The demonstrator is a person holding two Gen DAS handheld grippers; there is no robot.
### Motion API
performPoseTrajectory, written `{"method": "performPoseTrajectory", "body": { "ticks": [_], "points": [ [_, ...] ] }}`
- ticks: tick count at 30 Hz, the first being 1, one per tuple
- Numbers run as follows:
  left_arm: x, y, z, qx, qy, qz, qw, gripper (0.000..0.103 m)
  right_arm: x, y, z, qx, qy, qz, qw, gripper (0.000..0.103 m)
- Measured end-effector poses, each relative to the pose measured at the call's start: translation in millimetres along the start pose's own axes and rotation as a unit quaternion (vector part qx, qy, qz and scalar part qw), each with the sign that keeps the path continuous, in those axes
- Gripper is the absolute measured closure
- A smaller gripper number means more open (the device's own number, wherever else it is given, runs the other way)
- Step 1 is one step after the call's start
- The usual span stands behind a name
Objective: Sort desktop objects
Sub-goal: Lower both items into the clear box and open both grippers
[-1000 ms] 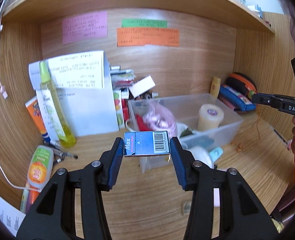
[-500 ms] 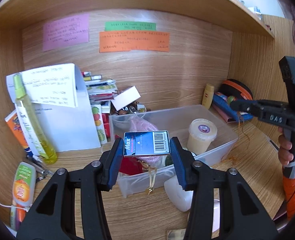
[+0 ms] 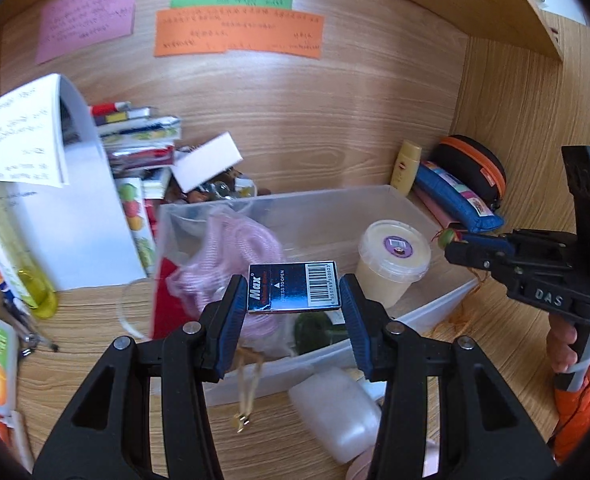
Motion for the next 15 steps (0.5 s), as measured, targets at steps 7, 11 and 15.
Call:
{"method": "performPoseTrajectory", "body": {
  "ticks": [7,11,15],
  "points": [
    [7.5,-7.2,-7.9,-0.007,0.002,-0.013,0.9999,0.056,0.2,-6.0,-8.8,-0.023,-0.011,0.004,1.000,0.087],
    [8.6,-8.9,-8.7,-0.003,0.007,-0.018,0.9998,0.056,-1.2,-6.7,-9.6,-0.024,-0.019,0.012,0.999,0.086],
    [10.8,-11.3,-9.8,-0.004,0.010,-0.026,0.9996,0.056,-1.1,-6.9,-10.0,-0.023,-0.017,0.009,1.000,0.086]
  ]
}}
Point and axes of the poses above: each gripper's, at about its wrist camera, not at the fingertips, and z roughly against the way its jaws point, x to its right, y to its top, the point moved 5 cm from there along -z, roughly the way its jaws point, and after that the axes turned 9 degrees about y, right-handed, at the moved point
